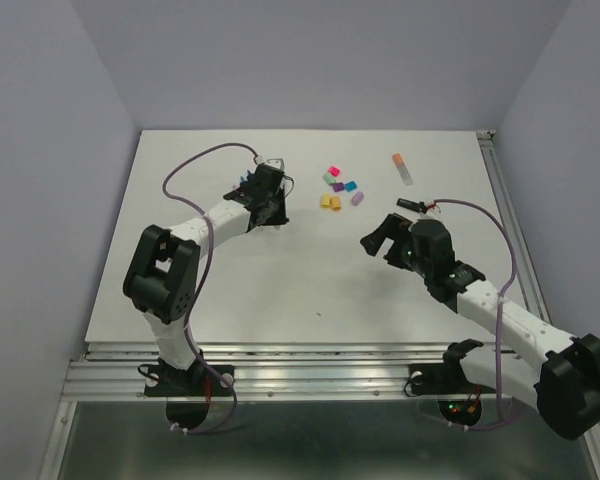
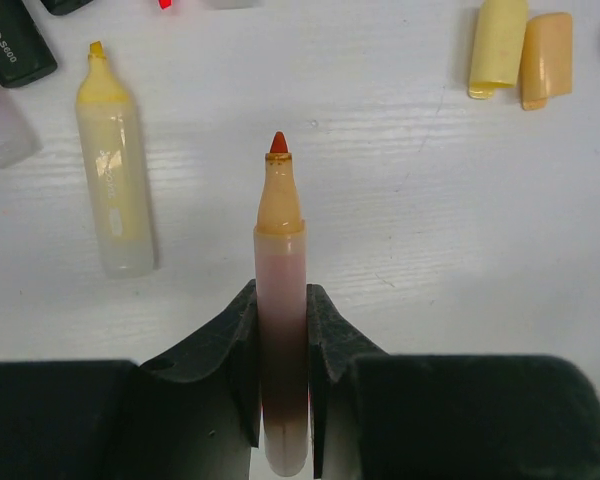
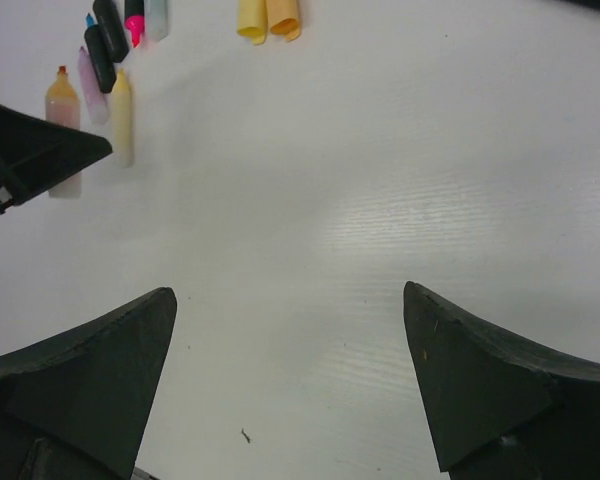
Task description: Open the pen caps
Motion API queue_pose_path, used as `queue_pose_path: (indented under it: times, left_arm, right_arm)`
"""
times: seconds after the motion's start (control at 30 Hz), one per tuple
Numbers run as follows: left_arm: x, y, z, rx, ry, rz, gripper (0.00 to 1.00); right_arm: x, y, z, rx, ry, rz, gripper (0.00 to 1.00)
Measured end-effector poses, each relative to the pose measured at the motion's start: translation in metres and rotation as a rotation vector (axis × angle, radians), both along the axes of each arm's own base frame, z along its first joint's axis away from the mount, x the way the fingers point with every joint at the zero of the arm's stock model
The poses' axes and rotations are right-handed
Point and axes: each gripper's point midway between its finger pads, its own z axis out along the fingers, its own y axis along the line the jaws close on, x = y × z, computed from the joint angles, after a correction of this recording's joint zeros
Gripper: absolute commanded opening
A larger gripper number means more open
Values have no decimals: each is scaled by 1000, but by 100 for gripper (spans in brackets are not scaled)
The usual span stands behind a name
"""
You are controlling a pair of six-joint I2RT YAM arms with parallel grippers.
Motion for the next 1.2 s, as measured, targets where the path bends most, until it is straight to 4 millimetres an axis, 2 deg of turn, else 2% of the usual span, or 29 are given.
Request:
queue_pose_path:
  times: [0.07, 0.13, 0.17, 0.37, 0.5, 0.73, 0.9, 1.03, 1.07, 1.1, 1.2]
  left_arm:
    - [7, 0, -2, 16, 14, -1, 7]
    - [14, 2, -14, 44, 49, 4, 15]
    - [16, 3, -18, 50, 59, 7, 16]
    - [23, 8, -36, 93, 129, 25, 23]
    - [25, 9, -39, 112, 151, 30, 25]
    - [27, 14, -46, 133, 180, 44, 41]
    - [24, 18, -46, 151, 194, 58, 46]
    - [25, 20, -45, 157, 196, 64, 62]
    - [25, 20, -45, 156, 196, 66, 68]
    - [25, 20, -45, 155, 197, 67, 79]
    - [25, 20, -44, 150, 199, 72, 99]
  right_arm:
    - [-2, 3, 4, 18, -14, 19, 100]
    - [-1, 4, 7, 24, -26, 23, 100]
    - [-1, 4, 8, 25, -29, 23, 100]
    - [0, 6, -4, 11, 5, 28, 100]
    - [0, 8, -9, 9, 21, 36, 100]
    - [-1, 7, -11, 8, 23, 34, 100]
    - [-2, 4, -12, 4, 23, 24, 100]
    - [-1, 4, -11, 5, 18, 20, 100]
    - [-1, 4, -11, 5, 18, 18, 100]
    - [-1, 3, -11, 5, 18, 15, 100]
    - [-1, 1, -11, -2, 19, 5, 100]
